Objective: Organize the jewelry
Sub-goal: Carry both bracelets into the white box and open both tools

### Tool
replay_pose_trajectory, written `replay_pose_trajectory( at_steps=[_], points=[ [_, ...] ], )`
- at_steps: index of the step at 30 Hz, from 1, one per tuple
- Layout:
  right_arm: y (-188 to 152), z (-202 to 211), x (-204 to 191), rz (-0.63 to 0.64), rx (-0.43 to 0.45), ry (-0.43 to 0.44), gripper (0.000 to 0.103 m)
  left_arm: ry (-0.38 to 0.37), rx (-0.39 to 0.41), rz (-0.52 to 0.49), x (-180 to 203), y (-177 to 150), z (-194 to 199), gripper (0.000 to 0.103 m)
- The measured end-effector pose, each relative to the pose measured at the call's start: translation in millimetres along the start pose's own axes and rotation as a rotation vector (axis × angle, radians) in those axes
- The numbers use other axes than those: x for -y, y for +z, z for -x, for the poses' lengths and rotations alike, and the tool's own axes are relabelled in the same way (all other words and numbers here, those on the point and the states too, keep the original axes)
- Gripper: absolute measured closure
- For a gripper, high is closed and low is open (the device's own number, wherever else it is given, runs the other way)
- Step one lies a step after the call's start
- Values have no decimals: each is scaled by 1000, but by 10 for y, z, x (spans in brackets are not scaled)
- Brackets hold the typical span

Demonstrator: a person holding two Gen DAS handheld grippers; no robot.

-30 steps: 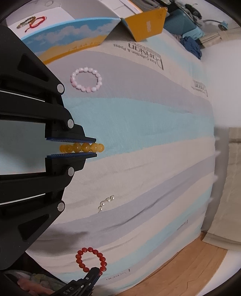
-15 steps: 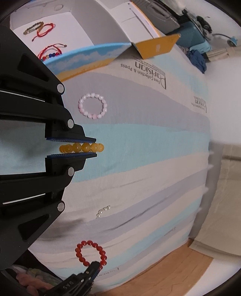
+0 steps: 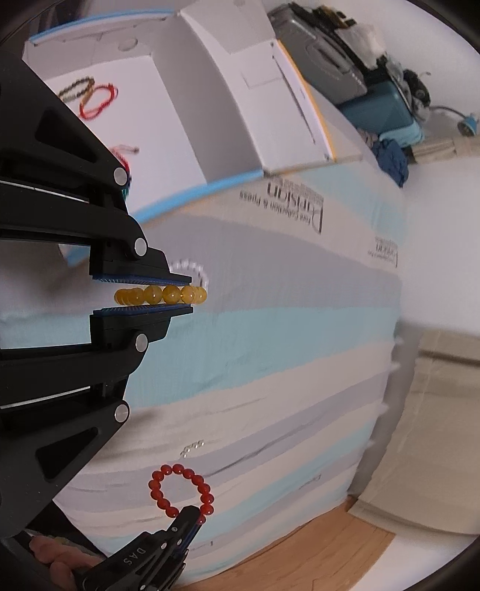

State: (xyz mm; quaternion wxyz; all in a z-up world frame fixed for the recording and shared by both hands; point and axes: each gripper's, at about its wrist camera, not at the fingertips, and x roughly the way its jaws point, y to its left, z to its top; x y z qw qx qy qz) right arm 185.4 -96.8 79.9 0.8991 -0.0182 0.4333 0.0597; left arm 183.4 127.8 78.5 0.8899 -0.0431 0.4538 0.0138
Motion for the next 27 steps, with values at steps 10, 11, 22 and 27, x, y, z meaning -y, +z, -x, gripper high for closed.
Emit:
replay_pose_trajectory(
  at_steps=[10, 11, 22, 27],
  points=[
    [147, 158, -777, 96, 31, 64, 90, 64, 35, 68, -693, -85, 406, 95],
    [158, 175, -853, 104, 36, 71, 90, 70, 40, 74, -754, -99, 448, 95],
    [168, 339, -1828, 213, 58, 154, 90, 136, 58, 157, -1521, -289, 806, 95],
    [139, 348, -2236, 257, 52, 197, 90, 165, 51, 195, -1857, -417, 901, 95]
  ],
)
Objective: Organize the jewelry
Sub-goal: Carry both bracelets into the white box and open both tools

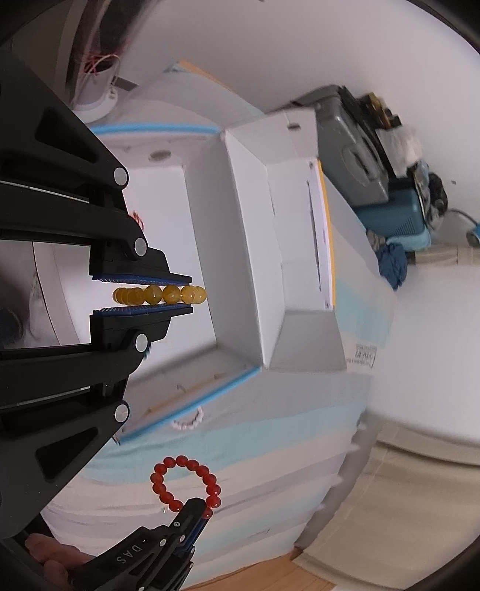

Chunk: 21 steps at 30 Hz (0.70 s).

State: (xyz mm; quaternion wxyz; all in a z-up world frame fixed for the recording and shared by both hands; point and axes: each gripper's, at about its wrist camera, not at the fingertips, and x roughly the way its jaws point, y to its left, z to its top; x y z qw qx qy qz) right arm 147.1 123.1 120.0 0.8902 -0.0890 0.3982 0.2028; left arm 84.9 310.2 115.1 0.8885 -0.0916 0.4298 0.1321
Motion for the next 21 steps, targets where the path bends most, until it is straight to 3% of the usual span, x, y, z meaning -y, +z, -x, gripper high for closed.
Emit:
replay_pose_trajectory(
  at_steps=[11, 21],
  points=[
    [-11, -311, -743, 94, -61, 78, 90, 41, -42, 68, -619, -192, -90, 95],
    [-118, -706, -1027, 133, -154, 86, 90, 47, -111, 96, -899, -381, -386, 95]
  ],
)
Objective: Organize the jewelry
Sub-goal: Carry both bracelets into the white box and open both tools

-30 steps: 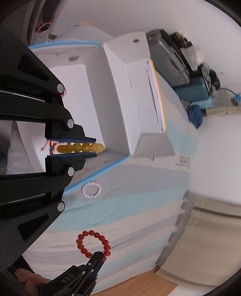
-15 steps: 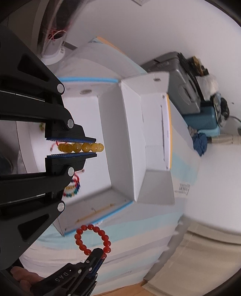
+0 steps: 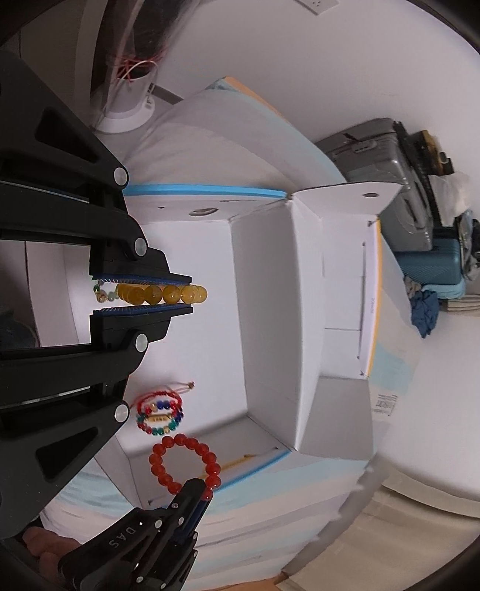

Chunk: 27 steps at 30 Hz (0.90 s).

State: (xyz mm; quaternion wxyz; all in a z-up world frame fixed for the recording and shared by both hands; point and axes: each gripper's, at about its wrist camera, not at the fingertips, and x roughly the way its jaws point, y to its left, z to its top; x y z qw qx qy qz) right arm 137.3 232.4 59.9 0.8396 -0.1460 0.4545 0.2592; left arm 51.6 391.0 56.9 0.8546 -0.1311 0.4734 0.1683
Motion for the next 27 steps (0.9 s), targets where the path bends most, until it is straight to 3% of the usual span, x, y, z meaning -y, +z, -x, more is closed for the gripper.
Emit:
replay_pose_trajectory(
  at_steps=[18, 27],
  points=[
    [-166, -661, -56, 12, -155, -5, 90, 10, -172, -27, -28, -165, -656, 95],
    [-236, -784, -53, 6, -173, -3, 90, 32, -198, -49, -36, -211, -754, 95]
  ],
)
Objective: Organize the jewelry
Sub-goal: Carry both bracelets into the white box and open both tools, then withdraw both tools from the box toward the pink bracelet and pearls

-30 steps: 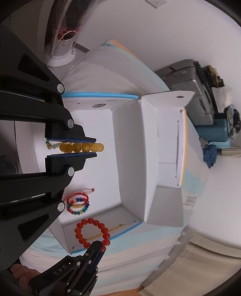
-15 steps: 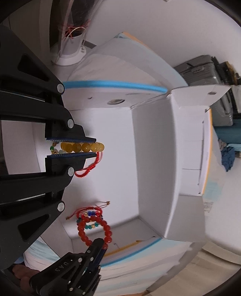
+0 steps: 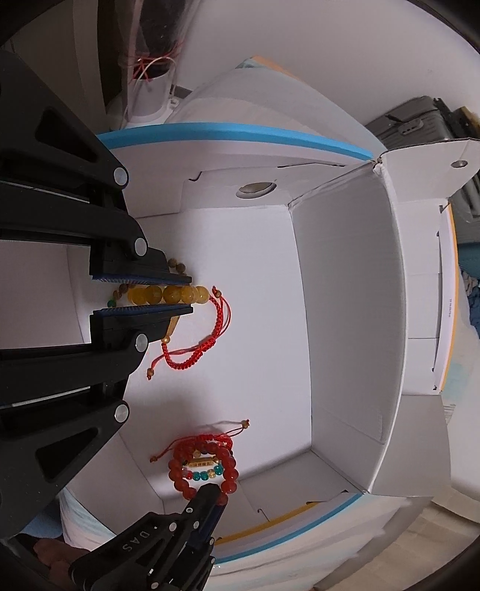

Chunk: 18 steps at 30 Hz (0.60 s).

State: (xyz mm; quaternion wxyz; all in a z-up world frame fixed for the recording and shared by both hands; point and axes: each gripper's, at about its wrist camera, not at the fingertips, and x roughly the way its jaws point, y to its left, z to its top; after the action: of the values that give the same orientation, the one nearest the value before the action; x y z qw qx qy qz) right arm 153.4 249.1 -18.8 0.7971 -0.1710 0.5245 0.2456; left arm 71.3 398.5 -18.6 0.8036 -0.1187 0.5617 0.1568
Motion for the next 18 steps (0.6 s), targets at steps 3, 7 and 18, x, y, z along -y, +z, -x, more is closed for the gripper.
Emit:
replay_pose_trajectory(
  at_steps=[3, 7, 18],
  points=[
    [-8, -17, -9, 0, 0, -6, 89, 22, 7, -10, 1, 7, 12, 94],
    [-2, 40, -9, -7, 14, -3, 77, 58, 48, -21, 8, 13, 108, 91],
    [3, 550, 138, -52, 146, 18, 28, 72, 157, -10, 79, 38, 510, 37]
  ],
)
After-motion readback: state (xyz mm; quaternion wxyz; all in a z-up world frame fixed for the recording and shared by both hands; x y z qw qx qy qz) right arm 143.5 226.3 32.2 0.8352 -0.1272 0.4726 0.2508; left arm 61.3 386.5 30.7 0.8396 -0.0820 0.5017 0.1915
